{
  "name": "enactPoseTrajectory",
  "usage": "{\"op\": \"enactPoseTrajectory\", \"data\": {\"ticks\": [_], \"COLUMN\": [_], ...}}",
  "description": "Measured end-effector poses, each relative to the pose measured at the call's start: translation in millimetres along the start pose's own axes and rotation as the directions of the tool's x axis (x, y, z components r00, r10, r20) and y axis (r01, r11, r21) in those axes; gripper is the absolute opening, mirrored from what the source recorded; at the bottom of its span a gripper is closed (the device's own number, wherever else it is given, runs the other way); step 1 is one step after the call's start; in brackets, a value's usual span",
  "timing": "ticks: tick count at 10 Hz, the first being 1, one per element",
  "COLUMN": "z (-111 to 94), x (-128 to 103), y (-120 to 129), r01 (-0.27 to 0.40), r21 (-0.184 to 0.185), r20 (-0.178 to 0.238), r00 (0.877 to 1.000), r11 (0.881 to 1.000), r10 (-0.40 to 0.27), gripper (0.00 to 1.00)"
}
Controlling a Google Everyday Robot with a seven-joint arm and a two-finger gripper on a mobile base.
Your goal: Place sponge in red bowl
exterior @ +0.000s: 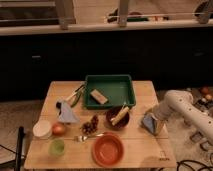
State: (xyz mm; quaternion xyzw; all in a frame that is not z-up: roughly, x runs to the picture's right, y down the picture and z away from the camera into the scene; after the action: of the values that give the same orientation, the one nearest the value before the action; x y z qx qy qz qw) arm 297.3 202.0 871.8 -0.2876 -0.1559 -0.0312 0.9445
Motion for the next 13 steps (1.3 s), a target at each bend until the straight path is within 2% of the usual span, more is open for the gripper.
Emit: {"op": "enactPoseTrajectory", "data": {"ticks": [1, 2, 3, 4, 5, 7, 8, 10, 11, 13], "z": [-1, -4, -6, -8, -11, -12, -11, -11, -10, -10], "x": [0, 0, 0, 0, 0, 0, -1, -1, -3, -2], "y": [-1, -1, 0, 0, 0, 1, 1, 2, -1, 3], "r01": [0.0, 0.0, 0.0, 0.0, 0.001, 0.001, 0.008, 0.008, 0.011, 0.009], "r21": [0.001, 0.001, 0.001, 0.001, -0.001, -0.001, 0.01, 0.016, 0.019, 0.013], "r20": [0.0, 0.0, 0.0, 0.0, 0.0, 0.0, 0.004, 0.006, 0.008, 0.006], "r00": [1.0, 1.0, 1.0, 1.0, 1.0, 1.0, 1.0, 1.0, 1.0, 1.0], "r11": [1.0, 1.0, 1.0, 1.0, 1.0, 1.0, 1.0, 1.0, 1.0, 1.0], "r10": [0.0, 0.0, 0.0, 0.0, -0.001, -0.001, -0.008, -0.008, -0.011, -0.009], "gripper": [0.4, 0.4, 0.44, 0.52, 0.64, 0.79, 0.8, 0.79, 0.73, 0.53]}}
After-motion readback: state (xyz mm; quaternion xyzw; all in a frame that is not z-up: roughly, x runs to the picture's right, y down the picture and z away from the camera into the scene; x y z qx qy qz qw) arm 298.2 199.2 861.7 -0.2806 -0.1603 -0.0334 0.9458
